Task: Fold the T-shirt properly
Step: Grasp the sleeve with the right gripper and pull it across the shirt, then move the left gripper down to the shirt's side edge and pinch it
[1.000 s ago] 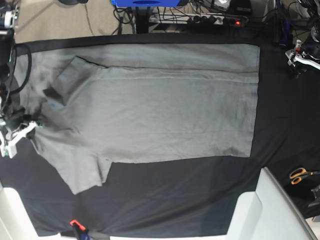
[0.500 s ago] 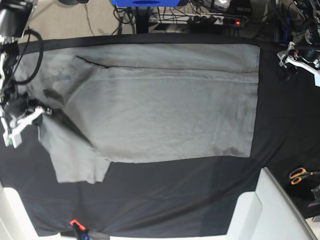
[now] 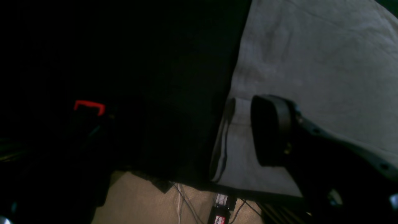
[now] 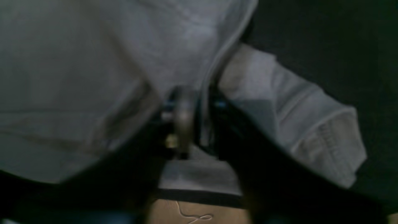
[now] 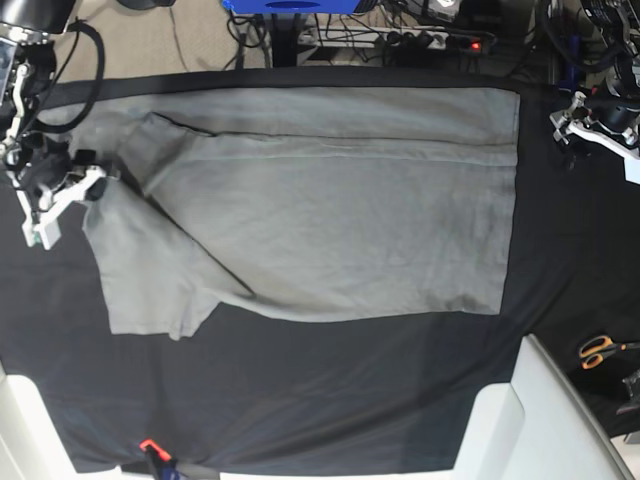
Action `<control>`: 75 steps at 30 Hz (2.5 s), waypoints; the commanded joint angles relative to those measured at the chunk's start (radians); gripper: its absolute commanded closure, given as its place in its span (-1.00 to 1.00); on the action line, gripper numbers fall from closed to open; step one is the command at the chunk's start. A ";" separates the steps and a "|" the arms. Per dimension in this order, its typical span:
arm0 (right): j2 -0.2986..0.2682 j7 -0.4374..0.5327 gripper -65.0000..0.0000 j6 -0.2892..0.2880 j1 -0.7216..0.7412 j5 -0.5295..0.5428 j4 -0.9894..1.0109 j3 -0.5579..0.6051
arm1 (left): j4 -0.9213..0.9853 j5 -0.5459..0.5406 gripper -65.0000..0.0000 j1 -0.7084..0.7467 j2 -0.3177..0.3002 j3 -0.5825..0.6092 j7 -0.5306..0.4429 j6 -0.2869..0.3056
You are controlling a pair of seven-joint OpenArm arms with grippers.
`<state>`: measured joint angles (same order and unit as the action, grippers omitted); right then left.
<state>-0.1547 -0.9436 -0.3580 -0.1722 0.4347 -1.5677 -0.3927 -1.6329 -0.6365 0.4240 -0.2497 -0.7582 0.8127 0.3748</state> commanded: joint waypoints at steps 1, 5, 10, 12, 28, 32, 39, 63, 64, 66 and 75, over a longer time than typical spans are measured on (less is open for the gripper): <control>-0.016 0.019 0.26 -0.002 0.015 0.008 -0.040 -0.004 | -0.014 -0.016 -0.55 0.002 -0.015 -0.008 -0.017 0.005; 0.000 0.090 -0.37 0.000 0.029 0.000 -0.113 -0.002 | -0.013 -0.016 -0.55 0.002 -0.015 -0.010 -0.017 0.005; -0.027 0.120 -0.39 -0.006 0.254 -0.049 0.108 0.018 | 0.020 -0.016 -0.55 0.002 -0.015 -0.008 -0.017 0.005; -0.038 0.169 -0.39 -0.009 0.372 -0.106 0.307 0.044 | 0.021 -0.016 -0.55 0.002 -0.015 -0.008 -0.017 0.005; -0.121 0.679 -0.40 -0.011 0.721 -0.224 1.154 0.192 | 0.021 -0.016 -0.57 -0.018 -0.017 -0.008 -0.019 0.008; -0.090 0.680 -0.37 -0.011 0.727 -0.224 1.154 0.205 | 0.021 -0.018 -0.57 -0.034 -0.017 -0.008 -0.019 0.010; -0.087 0.680 0.70 -0.011 0.735 -0.224 1.154 0.205 | 0.096 -0.015 -0.55 -0.170 -0.024 -0.008 -0.019 0.010; -0.089 0.680 1.00 -0.011 0.647 -0.224 0.952 0.205 | 0.934 0.314 -0.55 -0.816 -0.064 0.378 -0.235 0.003; -0.089 0.680 1.00 -0.011 0.644 -0.224 0.952 0.205 | 0.934 0.310 -0.55 -0.802 -0.063 0.377 -0.235 0.003; -0.089 0.680 1.00 -0.011 0.644 -0.224 0.952 0.205 | 0.926 0.310 -0.55 -0.776 -0.049 0.368 -0.235 0.003; -0.089 0.680 1.00 -0.011 0.644 -0.224 0.952 0.205 | 0.782 0.309 -0.54 -0.618 -0.032 0.366 -0.234 0.003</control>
<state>-0.2291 -0.2871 -0.3634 0.4427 0.2016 -0.5983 -0.1875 -0.8490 -0.3473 -0.1982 -0.2741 -0.3920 0.5369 0.3935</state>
